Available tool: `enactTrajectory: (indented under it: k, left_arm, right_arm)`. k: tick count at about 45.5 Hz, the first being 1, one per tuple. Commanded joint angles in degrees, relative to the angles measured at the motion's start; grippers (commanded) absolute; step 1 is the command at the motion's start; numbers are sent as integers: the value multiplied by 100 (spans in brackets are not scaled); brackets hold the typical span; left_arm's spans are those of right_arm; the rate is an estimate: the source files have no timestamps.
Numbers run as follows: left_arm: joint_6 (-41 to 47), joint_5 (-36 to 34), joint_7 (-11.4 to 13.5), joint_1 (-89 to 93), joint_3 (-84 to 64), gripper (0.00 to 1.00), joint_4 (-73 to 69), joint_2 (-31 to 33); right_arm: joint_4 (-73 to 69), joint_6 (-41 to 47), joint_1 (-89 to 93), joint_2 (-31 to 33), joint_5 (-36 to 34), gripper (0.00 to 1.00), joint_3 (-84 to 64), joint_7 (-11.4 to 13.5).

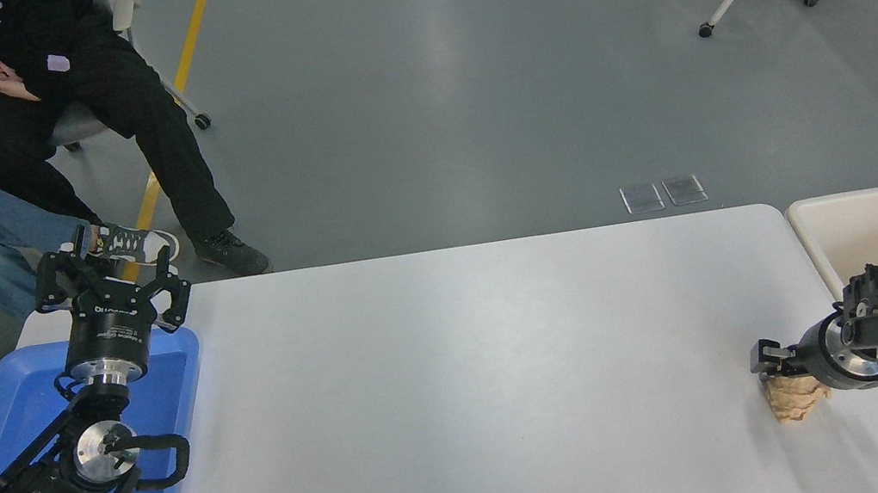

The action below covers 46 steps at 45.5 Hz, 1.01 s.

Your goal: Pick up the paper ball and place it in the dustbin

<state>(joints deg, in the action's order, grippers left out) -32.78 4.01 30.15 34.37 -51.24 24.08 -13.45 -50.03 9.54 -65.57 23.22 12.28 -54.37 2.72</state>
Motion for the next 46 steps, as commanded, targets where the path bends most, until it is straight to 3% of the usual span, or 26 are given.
enactTrajectory:
  k: [1,4,15,24,46]
  left_arm:
    - [0,4,0,0,0,99,0,0]
    - [0,4,0,0,0,99,0,0]
    - [0,4,0,0,0,99,0,0]
    - [0,-5,0,0,0,99,0,0]
    - [0,-5,0,0,0,99,0,-9]
  right_arm:
    - [-59,75,-17,24,-235,9,23,-9]
    - [-103,162,-35,60,-305,0,6,-9]
    - [-174,549,-149,139,-384,0,6,-9]
    - [-516,839,-596,253,-964,0,-249,-9]
    - [-2661,2886,-4164,473,-1052,0,-1506,-26]
